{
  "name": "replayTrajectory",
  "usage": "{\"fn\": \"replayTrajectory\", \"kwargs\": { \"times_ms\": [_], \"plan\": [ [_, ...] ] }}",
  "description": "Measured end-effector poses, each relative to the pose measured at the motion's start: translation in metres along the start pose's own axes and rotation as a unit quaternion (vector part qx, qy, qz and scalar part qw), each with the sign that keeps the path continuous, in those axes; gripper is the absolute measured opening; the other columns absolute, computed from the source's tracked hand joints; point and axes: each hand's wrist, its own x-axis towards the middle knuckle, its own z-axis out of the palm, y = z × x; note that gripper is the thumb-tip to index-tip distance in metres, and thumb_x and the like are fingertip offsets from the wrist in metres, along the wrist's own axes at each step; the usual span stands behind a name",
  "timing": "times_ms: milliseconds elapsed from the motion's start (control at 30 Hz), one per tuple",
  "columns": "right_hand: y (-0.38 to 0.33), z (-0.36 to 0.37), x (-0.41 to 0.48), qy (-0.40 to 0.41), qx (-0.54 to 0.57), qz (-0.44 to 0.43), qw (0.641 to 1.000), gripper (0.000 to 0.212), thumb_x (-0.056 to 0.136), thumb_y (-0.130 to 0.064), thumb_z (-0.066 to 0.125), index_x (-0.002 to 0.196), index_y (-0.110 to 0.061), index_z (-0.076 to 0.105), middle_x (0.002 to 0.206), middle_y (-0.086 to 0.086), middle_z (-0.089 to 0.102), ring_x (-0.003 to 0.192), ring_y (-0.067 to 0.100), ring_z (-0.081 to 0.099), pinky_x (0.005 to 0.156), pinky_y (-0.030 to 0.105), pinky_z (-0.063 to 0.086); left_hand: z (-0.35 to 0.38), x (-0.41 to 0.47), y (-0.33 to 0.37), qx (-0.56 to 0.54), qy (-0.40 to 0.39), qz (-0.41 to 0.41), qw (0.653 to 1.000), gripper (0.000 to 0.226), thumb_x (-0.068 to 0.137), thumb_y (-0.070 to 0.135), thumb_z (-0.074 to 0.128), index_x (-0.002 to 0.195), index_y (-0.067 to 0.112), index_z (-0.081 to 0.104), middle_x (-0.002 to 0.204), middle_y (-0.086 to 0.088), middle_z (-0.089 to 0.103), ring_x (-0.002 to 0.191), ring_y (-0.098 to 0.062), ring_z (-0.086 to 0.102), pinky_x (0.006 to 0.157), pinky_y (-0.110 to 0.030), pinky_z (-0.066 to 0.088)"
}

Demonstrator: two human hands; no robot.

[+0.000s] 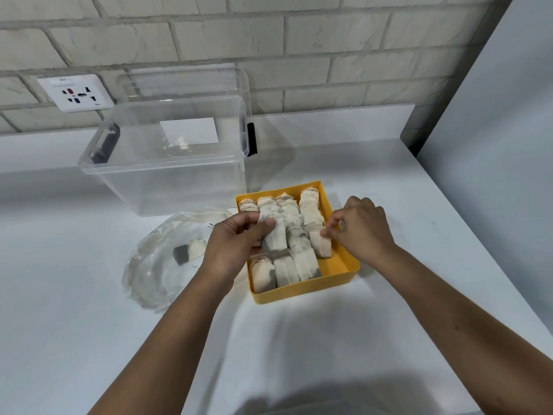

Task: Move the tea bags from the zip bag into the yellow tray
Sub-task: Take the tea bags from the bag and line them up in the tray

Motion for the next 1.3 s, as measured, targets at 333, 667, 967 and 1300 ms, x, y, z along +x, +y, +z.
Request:
{"fn": "replayTrajectory", "kwargs": {
  "times_ms": [333, 667, 967, 1300],
  "plan": [
    [-0.007, 0.014, 0.009, 0.022, -0.078, 0.004, 0.997, 0.033, 0.085, -0.060, 0.058, 0.100, -0.033, 0.069, 0.107, -0.001, 0.060, 0.105, 0.022, 0.053, 0.088, 0.038, 0.038, -0.001, 0.004, -0.003, -0.018, -0.014, -0.031, 0.999, 0.009, 0.085, 0.010, 0.076, 0.089, 0.014, 0.070, 0.078, -0.002, 0.075, 0.071, -0.016, 0.074, 0.068, -0.034, 0.064],
    [-0.051, -0.016, -0.024, 0.095, 0.239, -0.131, 0.957, 0.032, 0.078, -0.035, 0.078, 0.106, -0.025, 0.068, 0.077, -0.011, 0.057, 0.063, -0.002, 0.048, 0.064, 0.016, 0.039, 0.012, 0.002, -0.003, -0.028, -0.035, -0.036, 0.998, 0.013, 0.092, 0.016, 0.069, 0.096, 0.004, 0.071, 0.068, -0.001, 0.068, 0.057, -0.012, 0.067, 0.065, -0.032, 0.063],
    [-0.055, -0.016, -0.026, 0.004, 0.363, -0.032, 0.931, 0.029, 0.077, -0.018, 0.080, 0.102, -0.026, 0.067, 0.075, -0.006, 0.061, 0.058, 0.003, 0.055, 0.065, 0.014, 0.049, 0.015, -0.005, -0.002, -0.057, -0.045, -0.082, 0.994, 0.025, 0.102, 0.026, 0.053, 0.106, 0.007, 0.070, 0.088, -0.010, 0.078, 0.076, -0.024, 0.076, 0.068, -0.033, 0.063],
    [-0.054, -0.026, -0.024, -0.099, 0.506, 0.042, 0.856, 0.007, 0.093, -0.012, 0.062, 0.097, -0.006, 0.061, 0.080, 0.008, 0.061, 0.062, 0.009, 0.060, 0.063, 0.024, 0.055, 0.015, -0.007, 0.000, -0.086, -0.098, -0.081, 0.988, 0.027, 0.096, 0.025, 0.063, 0.111, 0.004, 0.071, 0.103, -0.017, 0.076, 0.097, -0.029, 0.074, 0.089, -0.040, 0.059]
  ]
}}
